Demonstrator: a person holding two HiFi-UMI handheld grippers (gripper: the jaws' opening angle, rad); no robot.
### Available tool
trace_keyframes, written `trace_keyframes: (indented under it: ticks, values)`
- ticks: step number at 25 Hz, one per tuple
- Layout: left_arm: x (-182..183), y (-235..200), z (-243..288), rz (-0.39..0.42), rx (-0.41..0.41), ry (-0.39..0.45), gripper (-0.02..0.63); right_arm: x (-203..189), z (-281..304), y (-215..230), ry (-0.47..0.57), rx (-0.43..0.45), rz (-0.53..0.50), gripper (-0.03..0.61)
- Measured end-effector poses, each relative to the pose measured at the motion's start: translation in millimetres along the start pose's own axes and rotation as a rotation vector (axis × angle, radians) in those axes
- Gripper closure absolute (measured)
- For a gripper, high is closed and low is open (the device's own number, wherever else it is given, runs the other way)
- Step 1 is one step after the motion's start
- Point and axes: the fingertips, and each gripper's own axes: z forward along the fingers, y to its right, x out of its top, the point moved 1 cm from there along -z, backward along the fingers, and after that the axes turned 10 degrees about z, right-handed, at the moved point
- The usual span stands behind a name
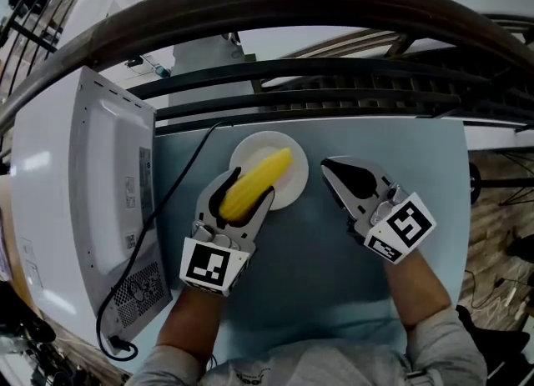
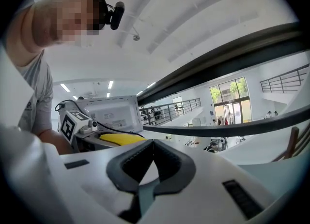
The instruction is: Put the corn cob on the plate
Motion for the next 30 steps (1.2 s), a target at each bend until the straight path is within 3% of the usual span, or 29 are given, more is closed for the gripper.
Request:
trace_keyframes:
  ticks: [14,30]
  values:
    - [-6,5,27,0.078,-0.018,-0.055,0.353,-11,9,-1,-0.007,0.004,-0.029,0.561]
    - [-13,5,36,0.080,-0.032,-0.128,0.353,-16,11,-4,-0.015,0.014,-0.020,0.561]
